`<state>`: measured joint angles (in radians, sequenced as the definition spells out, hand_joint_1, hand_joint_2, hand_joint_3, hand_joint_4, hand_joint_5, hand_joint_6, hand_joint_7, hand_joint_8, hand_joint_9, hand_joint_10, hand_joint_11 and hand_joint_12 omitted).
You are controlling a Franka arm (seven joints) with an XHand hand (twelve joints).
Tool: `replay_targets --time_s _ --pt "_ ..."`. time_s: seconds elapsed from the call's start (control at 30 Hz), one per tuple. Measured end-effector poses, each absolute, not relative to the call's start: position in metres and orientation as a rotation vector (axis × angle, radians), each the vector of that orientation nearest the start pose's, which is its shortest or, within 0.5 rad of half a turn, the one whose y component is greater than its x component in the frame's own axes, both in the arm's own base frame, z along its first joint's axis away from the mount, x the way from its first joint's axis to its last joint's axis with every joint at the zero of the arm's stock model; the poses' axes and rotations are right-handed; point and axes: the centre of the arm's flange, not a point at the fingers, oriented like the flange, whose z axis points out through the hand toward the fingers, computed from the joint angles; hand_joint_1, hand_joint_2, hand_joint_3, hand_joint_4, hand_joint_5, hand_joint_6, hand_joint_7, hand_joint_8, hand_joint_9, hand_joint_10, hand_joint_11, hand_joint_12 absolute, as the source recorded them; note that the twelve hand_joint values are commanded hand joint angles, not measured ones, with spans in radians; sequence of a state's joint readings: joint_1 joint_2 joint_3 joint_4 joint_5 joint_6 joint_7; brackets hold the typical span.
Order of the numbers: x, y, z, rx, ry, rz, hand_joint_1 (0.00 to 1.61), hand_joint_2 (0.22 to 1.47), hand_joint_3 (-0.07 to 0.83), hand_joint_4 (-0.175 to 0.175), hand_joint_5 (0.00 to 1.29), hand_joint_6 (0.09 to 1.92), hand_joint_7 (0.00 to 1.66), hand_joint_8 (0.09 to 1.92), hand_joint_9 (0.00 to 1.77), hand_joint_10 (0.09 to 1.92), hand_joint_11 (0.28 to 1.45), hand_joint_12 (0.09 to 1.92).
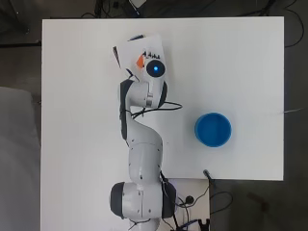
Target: Teleoperate dual arm-hand system to pick and place objects
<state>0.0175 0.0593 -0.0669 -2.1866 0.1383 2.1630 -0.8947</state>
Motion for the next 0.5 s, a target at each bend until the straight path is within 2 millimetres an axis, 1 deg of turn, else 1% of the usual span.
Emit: replay_targets --time_s 0.03,0.07,0.1,0.13,0.17,0.2,0.23,0.27,0.3,0.33,0.4,0.43,0.5 --pt "0.535 -0.021 0.349 -2.772 -1.126 0.044 0.03 0.94 -0.002 -0.005 0.18 0.09 0.33 0.09 0.42 0.09 0.48 0.09" --pt "0.540 -0.023 0.346 -2.754 -1.127 0.046 0.30 1.08 0.007 0.060 0.32 0.57 0.48 0.09 0.58 0.09 0.57 0.09" --pt "0.545 -0.025 0.346 -2.744 -1.123 0.040 0.72 1.14 -0.014 -0.014 0.50 0.91 0.66 0.36 0.76 0.45 0.72 0.11" --pt "0.550 -0.026 0.350 -2.743 -1.122 0.026 0.90 1.15 -0.013 0.014 0.68 1.05 0.82 0.81 0.97 0.96 0.82 0.60" --pt "0.554 -0.027 0.356 -2.749 -1.124 0.004 0.97 1.15 -0.008 0.077 0.79 1.10 0.97 1.29 1.17 1.39 0.92 1.09" --pt "0.558 -0.029 0.362 -2.760 -1.126 -0.026 0.98 1.16 -0.003 0.123 0.84 1.14 1.07 1.60 1.31 1.65 1.00 1.42" --pt "0.559 -0.033 0.366 -2.771 -1.128 -0.064 0.98 1.16 0.000 0.143 0.85 1.17 1.13 1.77 1.40 1.79 1.05 1.61" --pt "0.559 -0.036 0.367 -2.777 -1.132 -0.104 0.98 1.17 0.002 0.140 0.84 1.19 1.16 1.86 1.45 1.86 1.09 1.71" --pt "0.557 -0.039 0.367 -2.777 -1.134 -0.145 0.98 1.18 0.001 0.149 0.84 1.19 1.17 1.90 1.48 1.89 1.11 1.75" --pt "0.553 -0.041 0.366 -2.773 -1.133 -0.181 0.97 1.18 0.000 0.160 0.84 1.19 1.18 1.92 1.49 1.91 1.12 1.78" --pt "0.543 -0.046 0.366 -2.756 -1.106 -0.243 0.97 1.18 -0.002 0.172 0.85 1.19 1.18 1.92 1.50 1.92 1.13 1.79" --pt "0.539 -0.048 0.370 -2.750 -1.080 -0.271 0.97 1.17 -0.002 0.174 0.86 1.19 1.18 1.92 1.50 1.92 1.13 1.79" --pt "0.533 -0.053 0.389 -2.758 -1.035 -0.338 0.97 1.18 0.000 0.175 0.85 1.21 1.17 1.92 1.50 1.92 1.14 1.79"
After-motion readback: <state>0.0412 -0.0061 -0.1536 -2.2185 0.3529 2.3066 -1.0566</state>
